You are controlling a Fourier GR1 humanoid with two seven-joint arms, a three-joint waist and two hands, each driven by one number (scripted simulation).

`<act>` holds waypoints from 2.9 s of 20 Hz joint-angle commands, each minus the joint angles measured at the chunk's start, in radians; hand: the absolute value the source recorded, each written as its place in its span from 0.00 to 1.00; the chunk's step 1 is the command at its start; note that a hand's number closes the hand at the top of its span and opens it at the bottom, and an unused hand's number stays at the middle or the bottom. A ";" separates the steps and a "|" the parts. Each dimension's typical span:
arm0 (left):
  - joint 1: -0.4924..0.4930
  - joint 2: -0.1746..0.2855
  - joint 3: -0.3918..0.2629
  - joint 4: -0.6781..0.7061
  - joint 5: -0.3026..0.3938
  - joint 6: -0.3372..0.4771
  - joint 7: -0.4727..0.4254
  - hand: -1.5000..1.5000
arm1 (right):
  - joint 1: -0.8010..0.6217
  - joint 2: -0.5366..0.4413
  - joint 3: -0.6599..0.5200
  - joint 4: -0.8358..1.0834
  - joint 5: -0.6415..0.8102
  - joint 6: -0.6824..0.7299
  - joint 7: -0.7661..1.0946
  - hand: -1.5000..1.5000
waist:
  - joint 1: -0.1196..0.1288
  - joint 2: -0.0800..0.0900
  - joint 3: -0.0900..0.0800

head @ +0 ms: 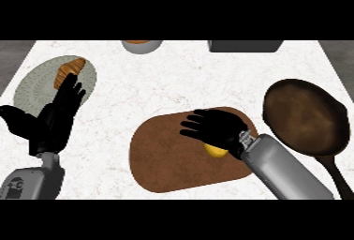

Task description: Pick the lemon from the cutting board and place it in the pan

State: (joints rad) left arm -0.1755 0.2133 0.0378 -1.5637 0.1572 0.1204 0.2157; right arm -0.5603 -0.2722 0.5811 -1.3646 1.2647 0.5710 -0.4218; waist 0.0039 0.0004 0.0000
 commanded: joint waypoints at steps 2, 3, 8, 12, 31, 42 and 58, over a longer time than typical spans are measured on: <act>0.050 0.022 0.038 -0.043 0.017 -0.048 -0.008 0.50 | -0.027 0.059 -0.048 0.080 0.029 -0.007 -0.047 0.00 | 0.003 -0.001 0.000; -0.003 -0.007 0.018 0.033 0.001 -0.044 -0.033 0.50 | 0.051 0.053 -0.031 0.071 0.047 -0.067 -0.038 0.00 | -0.002 0.000 0.000; 0.015 -0.001 0.004 -0.139 -0.019 -0.001 0.122 0.50 | 0.011 0.103 -0.055 0.186 0.091 -0.100 -0.064 0.00 | 0.003 -0.001 0.000; 0.004 -0.023 0.008 -0.056 -0.035 -0.015 0.047 0.50 | -0.008 0.140 -0.032 0.288 0.127 -0.171 -0.132 1.00 | 0.004 0.001 0.000; 0.048 -0.026 0.063 -0.006 -0.036 -0.054 -0.031 0.50 | 0.091 0.212 -0.284 0.127 0.088 -0.248 -0.006 1.00 | -0.030 -0.006 -0.001; 0.052 -0.017 0.074 -0.050 -0.037 -0.023 0.042 0.50 | 0.317 0.271 -0.296 -0.426 0.197 -0.345 0.608 1.00 | -0.071 -0.030 -0.001; -0.023 -0.058 0.035 -0.018 -0.064 -0.026 0.044 0.50 | 0.341 0.219 -0.506 -0.842 0.090 -0.118 0.800 1.00 | -0.009 0.000 0.000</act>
State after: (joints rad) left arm -0.1581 0.1726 0.0892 -1.5828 0.1111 0.0683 0.2227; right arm -0.2247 -0.0215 0.1960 -2.1861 1.4022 0.4783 0.4013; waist -0.0064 -0.0019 -0.0003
